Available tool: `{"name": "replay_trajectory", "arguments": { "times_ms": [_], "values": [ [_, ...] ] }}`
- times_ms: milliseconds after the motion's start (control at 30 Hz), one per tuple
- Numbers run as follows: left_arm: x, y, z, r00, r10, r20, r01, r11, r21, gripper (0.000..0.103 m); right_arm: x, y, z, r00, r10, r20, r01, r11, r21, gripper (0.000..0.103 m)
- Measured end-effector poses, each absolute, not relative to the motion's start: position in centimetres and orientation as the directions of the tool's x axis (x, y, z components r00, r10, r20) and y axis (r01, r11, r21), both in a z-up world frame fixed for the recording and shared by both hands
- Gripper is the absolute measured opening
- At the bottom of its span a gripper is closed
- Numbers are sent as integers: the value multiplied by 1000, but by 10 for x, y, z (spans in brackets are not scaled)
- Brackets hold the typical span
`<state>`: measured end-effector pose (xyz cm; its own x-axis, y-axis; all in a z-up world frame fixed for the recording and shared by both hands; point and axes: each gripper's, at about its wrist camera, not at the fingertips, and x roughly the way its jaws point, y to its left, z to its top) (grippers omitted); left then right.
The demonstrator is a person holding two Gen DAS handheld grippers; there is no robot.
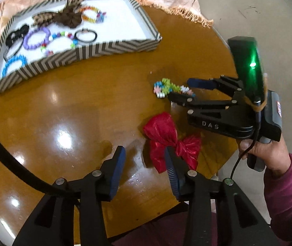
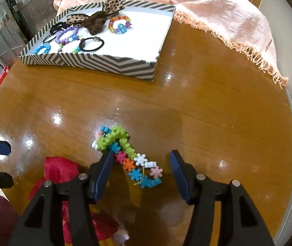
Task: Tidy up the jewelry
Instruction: 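Withdraw both tools toward the red bow and flower-bead bracelet, then grasp the red bow with the right tool while the left grasps the flower-bead bracelet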
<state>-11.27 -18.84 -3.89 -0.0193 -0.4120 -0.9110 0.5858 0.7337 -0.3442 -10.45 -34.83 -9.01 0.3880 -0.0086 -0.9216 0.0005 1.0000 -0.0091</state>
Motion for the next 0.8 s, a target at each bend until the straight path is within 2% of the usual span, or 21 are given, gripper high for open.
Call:
{"name": "replay_trajectory", "arguments": {
  "times_ms": [167, 333, 433, 667, 800],
  "values": [
    [-119, -191, -51, -71, -392, -917, 569, 740, -360, 40, -105, -346, -91, 383, -11, -924, -21, 1000, -21, 57],
    [-118, -191, -58, -87, -376, -922, 544, 758, -360, 40, -126, -353, -68, 422, 93, -902, -11, 995, 97, 57],
    [-110, -187, -60, -82, -380, -921, 512, 777, -366, 40, -143, -347, -55, 417, 200, -887, -83, 980, 182, 57],
    [-89, -188, -49, -45, -389, -920, 503, 787, -358, 40, -166, -304, -63, 347, 245, -905, -254, 954, 161, 60],
    [-79, -198, -42, -42, -394, -918, 511, 781, -359, 40, -170, -278, -79, 340, 187, -922, -319, 945, 74, 60]
  ]
}}
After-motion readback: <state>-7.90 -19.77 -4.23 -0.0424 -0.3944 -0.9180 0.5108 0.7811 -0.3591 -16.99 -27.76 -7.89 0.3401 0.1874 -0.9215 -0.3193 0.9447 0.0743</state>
